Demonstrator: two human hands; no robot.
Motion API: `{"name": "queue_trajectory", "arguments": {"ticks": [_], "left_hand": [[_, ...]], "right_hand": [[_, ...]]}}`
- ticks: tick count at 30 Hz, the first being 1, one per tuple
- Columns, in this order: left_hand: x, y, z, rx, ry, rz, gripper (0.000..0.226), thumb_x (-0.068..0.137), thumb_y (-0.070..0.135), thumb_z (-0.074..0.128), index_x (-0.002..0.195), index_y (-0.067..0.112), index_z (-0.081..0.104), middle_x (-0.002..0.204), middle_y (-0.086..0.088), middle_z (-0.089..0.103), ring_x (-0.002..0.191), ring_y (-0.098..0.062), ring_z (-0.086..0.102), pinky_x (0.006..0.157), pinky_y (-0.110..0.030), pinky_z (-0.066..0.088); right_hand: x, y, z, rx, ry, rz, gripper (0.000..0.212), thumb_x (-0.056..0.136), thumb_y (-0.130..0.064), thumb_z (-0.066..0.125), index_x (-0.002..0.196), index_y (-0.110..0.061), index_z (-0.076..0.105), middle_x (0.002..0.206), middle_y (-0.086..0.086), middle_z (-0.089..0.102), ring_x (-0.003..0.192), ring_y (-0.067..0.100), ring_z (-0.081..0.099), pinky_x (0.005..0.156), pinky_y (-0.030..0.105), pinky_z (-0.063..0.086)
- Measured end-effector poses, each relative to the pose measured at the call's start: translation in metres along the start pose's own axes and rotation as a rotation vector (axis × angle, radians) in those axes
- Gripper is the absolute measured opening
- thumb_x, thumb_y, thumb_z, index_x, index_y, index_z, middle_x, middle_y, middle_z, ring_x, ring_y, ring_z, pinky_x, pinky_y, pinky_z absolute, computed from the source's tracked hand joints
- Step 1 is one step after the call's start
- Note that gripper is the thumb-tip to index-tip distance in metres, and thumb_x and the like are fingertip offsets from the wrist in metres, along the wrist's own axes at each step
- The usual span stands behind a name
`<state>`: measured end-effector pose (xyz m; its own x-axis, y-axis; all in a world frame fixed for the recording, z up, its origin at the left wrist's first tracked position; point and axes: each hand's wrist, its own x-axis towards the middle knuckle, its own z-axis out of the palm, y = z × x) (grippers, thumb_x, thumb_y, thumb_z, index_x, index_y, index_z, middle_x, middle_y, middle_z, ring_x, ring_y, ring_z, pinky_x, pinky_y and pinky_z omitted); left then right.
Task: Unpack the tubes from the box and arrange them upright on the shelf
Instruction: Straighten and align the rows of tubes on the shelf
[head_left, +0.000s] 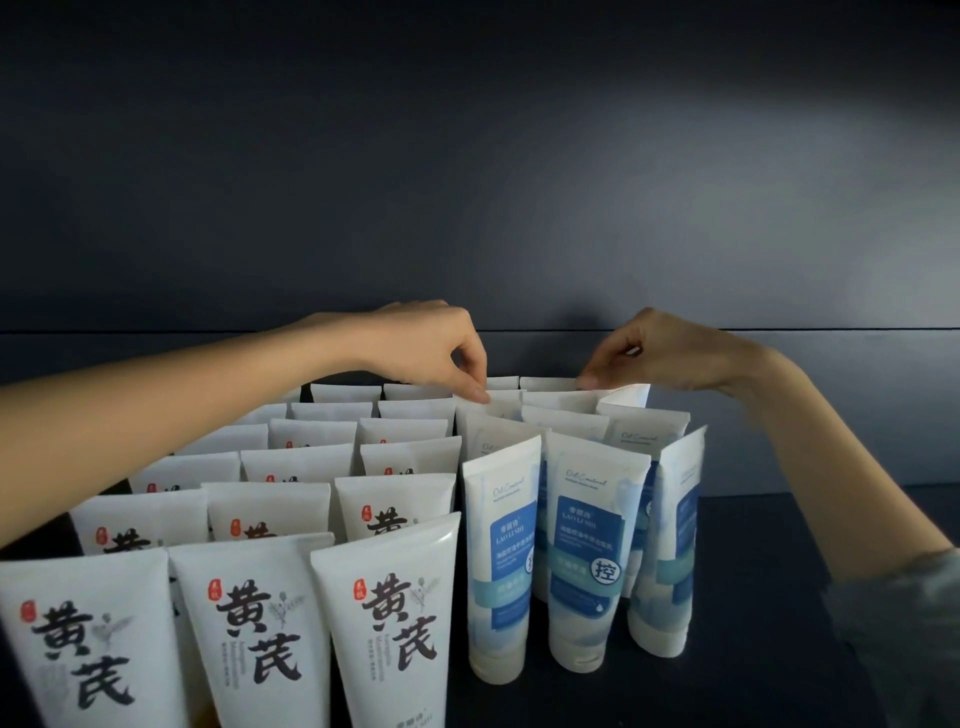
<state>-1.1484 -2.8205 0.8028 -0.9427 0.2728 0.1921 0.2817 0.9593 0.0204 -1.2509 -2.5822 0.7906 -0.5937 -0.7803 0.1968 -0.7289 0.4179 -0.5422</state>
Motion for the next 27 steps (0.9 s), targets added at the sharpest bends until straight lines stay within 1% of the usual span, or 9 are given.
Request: {"name": "queue_trajectory", "arguments": {"ticks": [3,8,11,14,17,19,22,24,27], "left_hand": [[0.002,0.002,0.001,-0.028,-0.013,0.007,0.014,0.078,0.051,0.067,0.067,0.042,0.067,0.071,0.025,0.064,0.071,0.008,0.055,0.058,-0.021,0.039],[0.011,0.010,0.002,-0.087,0.029,0.033,0.011,0.080,0.049,0.067,0.072,0.041,0.070,0.076,0.024,0.065,0.072,0.009,0.056,0.058,-0.021,0.037],[0.017,0.015,0.003,-0.137,0.045,0.050,0.009,0.081,0.044,0.068,0.079,0.037,0.073,0.078,0.023,0.066,0.072,0.007,0.058,0.064,-0.023,0.045],[0.019,0.020,0.006,-0.181,0.050,0.071,0.006,0.081,0.038,0.070,0.077,0.036,0.073,0.077,0.021,0.067,0.068,0.009,0.057,0.056,-0.009,0.038],[0.019,0.022,0.009,-0.227,0.058,0.065,0.006,0.081,0.033,0.072,0.074,0.033,0.072,0.079,0.017,0.068,0.065,0.011,0.056,0.054,-0.004,0.036],[0.019,0.022,0.010,-0.240,0.067,0.057,0.007,0.080,0.033,0.072,0.073,0.034,0.071,0.078,0.017,0.068,0.066,0.011,0.056,0.055,-0.004,0.037],[0.020,0.022,0.013,-0.237,0.072,0.050,0.009,0.079,0.033,0.073,0.071,0.036,0.069,0.076,0.020,0.066,0.069,0.011,0.057,0.057,-0.008,0.038],[0.021,0.023,0.014,-0.229,0.075,0.047,0.011,0.079,0.033,0.073,0.070,0.036,0.068,0.077,0.020,0.066,0.069,0.011,0.057,0.060,-0.015,0.039],[0.021,0.024,0.014,-0.229,0.074,0.049,0.012,0.079,0.032,0.073,0.069,0.036,0.067,0.077,0.019,0.066,0.068,0.012,0.056,0.061,-0.018,0.038]], "right_hand": [[-0.007,0.008,-0.009,0.011,0.016,0.035,0.011,0.080,-0.033,0.072,0.085,-0.025,0.077,0.087,-0.012,0.074,0.085,-0.005,0.065,0.079,0.012,0.043],[-0.018,0.027,-0.020,0.027,0.003,0.144,0.010,0.080,-0.034,0.072,0.087,-0.028,0.076,0.089,-0.015,0.073,0.078,-0.011,0.061,0.067,0.013,0.039],[-0.022,0.037,-0.022,0.015,0.011,0.183,0.010,0.079,-0.034,0.073,0.087,-0.028,0.076,0.090,-0.014,0.073,0.073,-0.012,0.057,0.062,0.017,0.037],[-0.021,0.041,-0.021,0.039,0.020,0.178,0.009,0.077,-0.034,0.075,0.084,-0.029,0.076,0.086,-0.016,0.072,0.071,-0.014,0.057,0.058,0.012,0.039],[-0.018,0.040,-0.018,0.064,0.026,0.148,0.004,0.074,-0.033,0.077,0.078,-0.031,0.077,0.081,-0.015,0.072,0.069,-0.013,0.057,0.052,0.005,0.039],[-0.015,0.039,-0.016,0.079,0.025,0.127,0.001,0.074,-0.030,0.077,0.074,-0.030,0.077,0.078,-0.014,0.072,0.069,-0.011,0.058,0.052,0.003,0.038],[-0.015,0.039,-0.015,0.098,0.026,0.099,0.008,0.074,-0.025,0.077,0.067,-0.028,0.076,0.072,-0.013,0.071,0.066,-0.009,0.059,0.053,0.001,0.038],[-0.017,0.039,-0.017,0.097,0.024,0.093,0.008,0.074,-0.024,0.078,0.066,-0.025,0.075,0.072,-0.009,0.071,0.067,-0.007,0.060,0.058,0.001,0.040],[-0.019,0.040,-0.020,0.083,0.019,0.095,0.009,0.074,-0.025,0.078,0.065,-0.024,0.075,0.073,-0.007,0.072,0.070,-0.004,0.062,0.064,0.003,0.043]]}}
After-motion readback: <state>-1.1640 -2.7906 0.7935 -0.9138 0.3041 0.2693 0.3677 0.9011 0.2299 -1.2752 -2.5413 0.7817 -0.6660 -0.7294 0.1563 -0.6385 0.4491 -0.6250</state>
